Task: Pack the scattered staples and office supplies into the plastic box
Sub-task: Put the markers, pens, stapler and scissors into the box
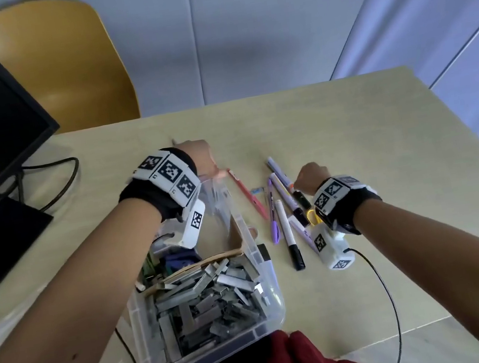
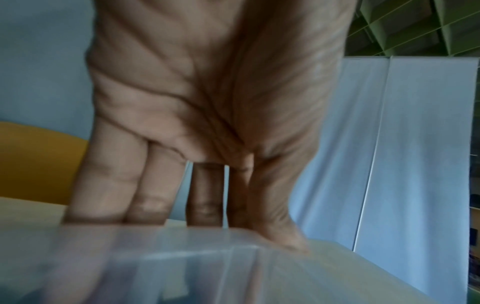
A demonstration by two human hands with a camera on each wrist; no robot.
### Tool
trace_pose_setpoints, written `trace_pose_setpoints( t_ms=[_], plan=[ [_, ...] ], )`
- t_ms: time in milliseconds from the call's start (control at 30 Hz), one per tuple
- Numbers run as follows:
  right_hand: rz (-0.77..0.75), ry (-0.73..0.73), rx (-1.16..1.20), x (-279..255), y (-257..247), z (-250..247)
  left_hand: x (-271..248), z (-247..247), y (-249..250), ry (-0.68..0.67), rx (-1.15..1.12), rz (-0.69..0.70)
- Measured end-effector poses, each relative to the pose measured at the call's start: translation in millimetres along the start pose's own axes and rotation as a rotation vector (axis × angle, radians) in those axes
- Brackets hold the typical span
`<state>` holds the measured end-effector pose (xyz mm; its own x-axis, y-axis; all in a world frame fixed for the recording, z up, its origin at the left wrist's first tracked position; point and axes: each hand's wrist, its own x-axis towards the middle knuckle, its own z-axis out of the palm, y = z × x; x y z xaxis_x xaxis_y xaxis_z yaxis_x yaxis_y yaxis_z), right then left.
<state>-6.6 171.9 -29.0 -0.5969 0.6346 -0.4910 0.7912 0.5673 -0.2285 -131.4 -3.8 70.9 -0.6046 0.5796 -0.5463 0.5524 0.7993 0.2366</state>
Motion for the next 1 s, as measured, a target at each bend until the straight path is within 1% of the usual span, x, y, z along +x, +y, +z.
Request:
trace_pose_setpoints(
  t_ms=[100, 167, 267, 333, 400, 500, 567, 633, 667, 700, 767, 800, 833, 867, 933, 1000],
  plan=[
    [0.003, -0.007, 0.024, 6, 7, 21, 1, 0, -1, -0.002, -0.034, -0.027],
    [-0.002, 0.026, 0.045, 8, 7, 29, 0, 2, -2, 0.022, -0.055, -0.046],
    [-0.004, 0.051, 0.102, 7, 6, 32, 3, 7, -8, 0.053, -0.098, -0.057],
    [-0.029, 0.096, 0.184, 6, 5, 27, 5, 11, -12, 0.071, -0.140, -0.060],
    [-0.099, 0.178, 0.258, 1, 0, 14, 5, 13, -14, 0.104, -0.159, -0.061],
    [-0.257, 0.334, 0.376, -17, -14, -15, 2, 15, -7, 0.207, -0.165, -0.022],
    [-0.395, 0.392, 0.477, -37, -28, -33, 0, 18, 6, 0.238, -0.200, 0.098],
    [-0.508, 0.409, 0.561, -57, -43, -49, 2, 21, 21, 0.218, -0.227, 0.212],
    [-0.544, 0.415, 0.590, -65, -49, -56, 3, 23, 28, 0.211, -0.255, 0.243],
    [-0.562, 0.421, 0.614, -71, -52, -62, 4, 24, 35, 0.232, -0.294, 0.253],
    [-0.560, 0.405, 0.667, -76, -54, -70, 7, 23, 44, 0.367, -0.347, 0.249],
    [-0.559, 0.377, 0.705, -77, -52, -72, 8, 21, 48, 0.430, -0.323, 0.251],
    [-0.562, 0.342, 0.748, -77, -51, -72, 8, 19, 53, 0.450, -0.280, 0.269],
    [-0.560, 0.314, 0.793, -76, -48, -71, 9, 16, 57, 0.443, -0.251, 0.303],
    [-0.528, 0.278, 0.927, -71, -42, -67, 11, 11, 62, 0.384, -0.273, 0.301],
    [-0.412, 0.244, 1.085, -60, -32, -58, 15, 9, 63, 0.372, -0.318, 0.245]
  ],
)
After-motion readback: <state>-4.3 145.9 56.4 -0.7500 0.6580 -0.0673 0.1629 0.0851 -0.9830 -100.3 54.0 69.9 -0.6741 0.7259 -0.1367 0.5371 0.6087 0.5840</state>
